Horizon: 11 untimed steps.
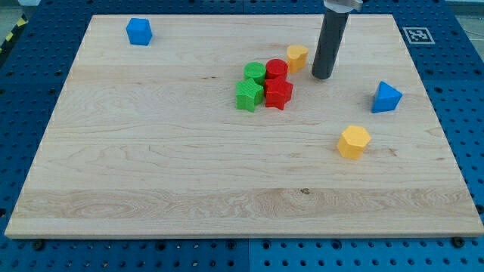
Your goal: Push the yellow heart to the top center
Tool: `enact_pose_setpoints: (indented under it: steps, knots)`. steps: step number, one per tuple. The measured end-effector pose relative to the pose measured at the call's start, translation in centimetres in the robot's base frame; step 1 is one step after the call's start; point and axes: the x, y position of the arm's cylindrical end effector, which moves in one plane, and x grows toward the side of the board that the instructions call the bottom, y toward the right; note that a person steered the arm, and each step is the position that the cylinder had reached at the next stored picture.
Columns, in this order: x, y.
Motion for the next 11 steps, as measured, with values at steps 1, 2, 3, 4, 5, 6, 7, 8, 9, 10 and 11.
enact_pose_setpoints:
  steps: [1, 2, 3, 4, 5, 6, 7, 8, 9, 10, 11]
  knots:
    - [-2.1, 0.0]
    - [-2.2, -2.8]
    - [-2.2, -4.1]
    - [-1.7, -4.1]
    - [-0.1, -6.3]
    - [-1.9, -7.1]
    - [-2.2, -4.9]
    - [-0.3, -2.5]
    - [-3.2, -3.1]
    - [-4.0, -6.4]
    - [-4.5, -11.0]
